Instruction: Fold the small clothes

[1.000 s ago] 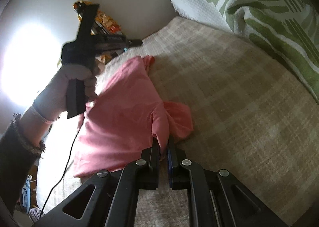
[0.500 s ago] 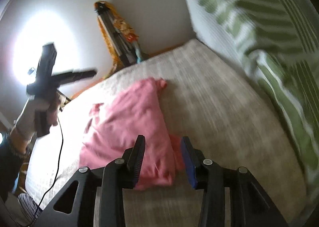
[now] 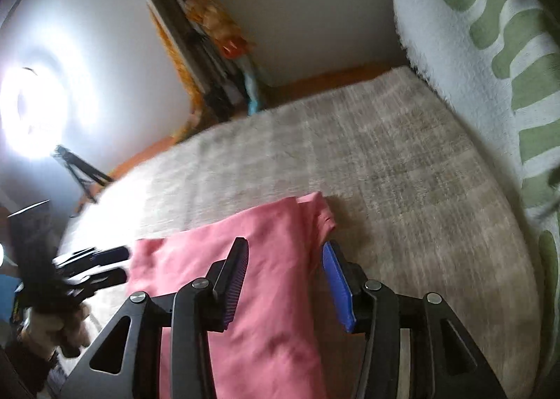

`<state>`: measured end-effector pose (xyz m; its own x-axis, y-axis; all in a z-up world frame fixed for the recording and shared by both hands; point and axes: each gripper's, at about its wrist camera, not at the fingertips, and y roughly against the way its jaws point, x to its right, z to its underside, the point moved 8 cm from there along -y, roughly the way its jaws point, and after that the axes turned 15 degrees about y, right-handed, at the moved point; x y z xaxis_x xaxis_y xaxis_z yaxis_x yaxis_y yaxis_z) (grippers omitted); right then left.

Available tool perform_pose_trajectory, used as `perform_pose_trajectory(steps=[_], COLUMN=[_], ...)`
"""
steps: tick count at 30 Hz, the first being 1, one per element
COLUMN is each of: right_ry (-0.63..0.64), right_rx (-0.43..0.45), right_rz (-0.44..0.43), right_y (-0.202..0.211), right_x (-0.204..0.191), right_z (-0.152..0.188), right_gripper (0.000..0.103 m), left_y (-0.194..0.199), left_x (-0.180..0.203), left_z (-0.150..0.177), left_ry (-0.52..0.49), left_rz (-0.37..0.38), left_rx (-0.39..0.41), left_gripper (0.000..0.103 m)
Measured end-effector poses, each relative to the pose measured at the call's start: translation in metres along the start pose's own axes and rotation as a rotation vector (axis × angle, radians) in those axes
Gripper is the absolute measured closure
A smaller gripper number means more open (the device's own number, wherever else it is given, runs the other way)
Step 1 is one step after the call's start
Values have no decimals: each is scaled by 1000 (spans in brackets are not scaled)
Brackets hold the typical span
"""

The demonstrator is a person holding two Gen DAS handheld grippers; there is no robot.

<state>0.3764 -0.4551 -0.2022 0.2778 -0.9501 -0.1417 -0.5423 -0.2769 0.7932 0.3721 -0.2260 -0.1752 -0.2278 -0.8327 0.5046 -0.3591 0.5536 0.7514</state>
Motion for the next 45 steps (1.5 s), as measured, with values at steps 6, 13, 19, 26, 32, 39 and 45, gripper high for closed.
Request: perform_pose_trajectory(steps=[6, 13, 19, 26, 32, 39, 45], right_ry=[-41, -44, -12, -1, -35, -112, -122], right_rx=[-17, 38, -22, 66, 55, 34, 3], right_rz=[-33, 51, 109, 135, 63, -110, -186], right_y=[-22, -11, -22, 53, 91, 65, 11], right_x=[4, 12, 11, 0, 1, 22, 31], right_z=[-3, -12, -7, 4, 37, 34, 21], right_gripper=[95, 103, 101, 62, 44, 32, 31], left_y=[-14, -16, -18, -7, 8, -5, -10], left_x=[-20, -26, -29, -43, -37, -31, -25], left_z=[-2, -7, -12, -18, -6, 8, 7], left_ry=[90, 143, 93, 129, 144, 183, 185], left_rz=[42, 105, 32, 14, 64, 82, 107], left_rx=[-25, -4, 33, 42, 1, -57, -47], left_gripper=[49, 98, 98, 96, 59, 53, 53])
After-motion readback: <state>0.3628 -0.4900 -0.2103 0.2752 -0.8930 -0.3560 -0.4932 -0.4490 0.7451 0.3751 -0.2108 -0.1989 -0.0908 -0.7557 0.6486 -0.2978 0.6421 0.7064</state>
